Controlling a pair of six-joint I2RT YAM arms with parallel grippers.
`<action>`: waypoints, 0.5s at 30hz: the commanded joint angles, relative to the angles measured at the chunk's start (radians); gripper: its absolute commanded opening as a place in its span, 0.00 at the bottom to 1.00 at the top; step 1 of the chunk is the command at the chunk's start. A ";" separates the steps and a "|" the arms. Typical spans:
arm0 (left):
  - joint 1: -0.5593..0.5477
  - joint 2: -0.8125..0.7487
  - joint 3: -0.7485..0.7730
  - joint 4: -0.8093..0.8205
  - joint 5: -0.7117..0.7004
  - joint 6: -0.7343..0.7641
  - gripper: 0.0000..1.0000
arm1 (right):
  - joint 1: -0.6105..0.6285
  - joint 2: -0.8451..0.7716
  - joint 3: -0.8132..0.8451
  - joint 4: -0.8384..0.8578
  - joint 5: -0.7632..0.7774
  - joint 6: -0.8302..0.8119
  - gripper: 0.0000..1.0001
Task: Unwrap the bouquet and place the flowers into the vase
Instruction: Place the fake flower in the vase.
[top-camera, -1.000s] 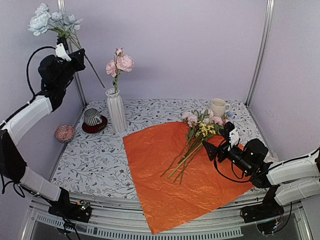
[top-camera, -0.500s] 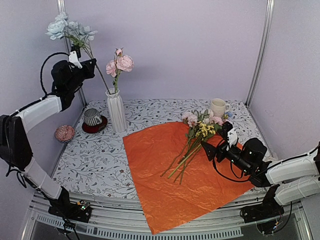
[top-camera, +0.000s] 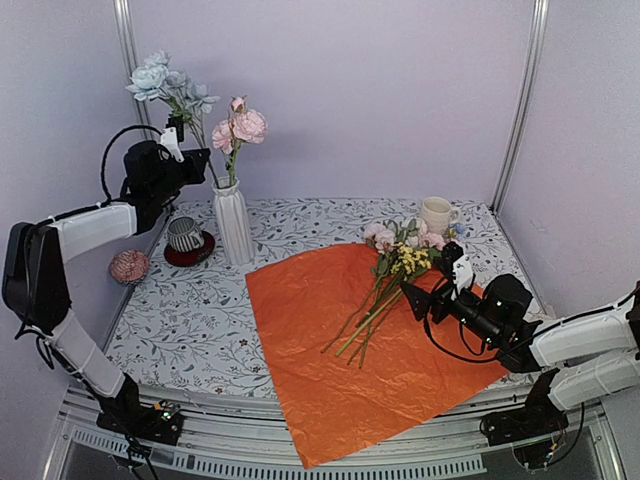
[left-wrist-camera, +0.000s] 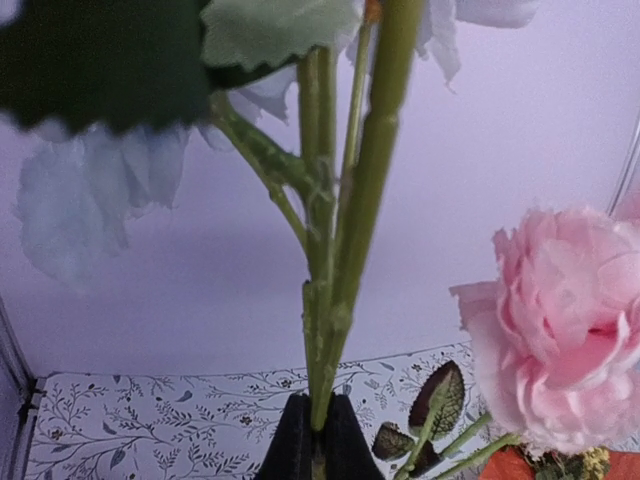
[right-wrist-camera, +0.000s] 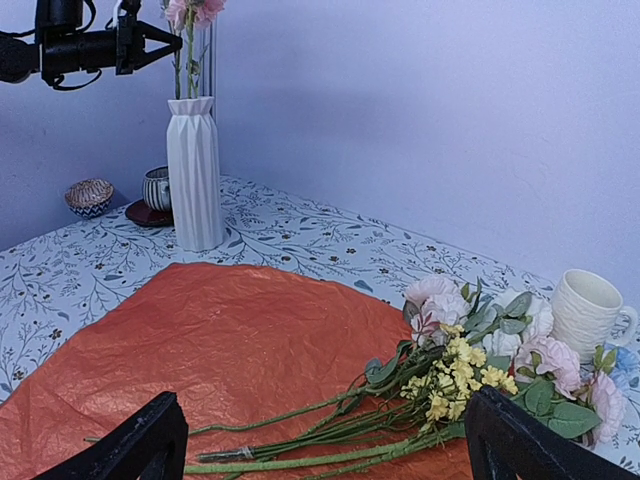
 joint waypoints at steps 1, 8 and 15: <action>-0.009 0.027 0.005 -0.031 0.026 0.015 0.00 | -0.003 0.016 0.026 0.000 -0.018 -0.007 0.99; -0.030 0.055 0.034 -0.085 0.042 0.035 0.02 | -0.003 0.022 0.034 -0.013 -0.019 -0.005 0.99; -0.035 0.094 0.114 -0.198 0.005 0.021 0.26 | -0.003 0.023 0.036 -0.017 -0.024 -0.006 0.99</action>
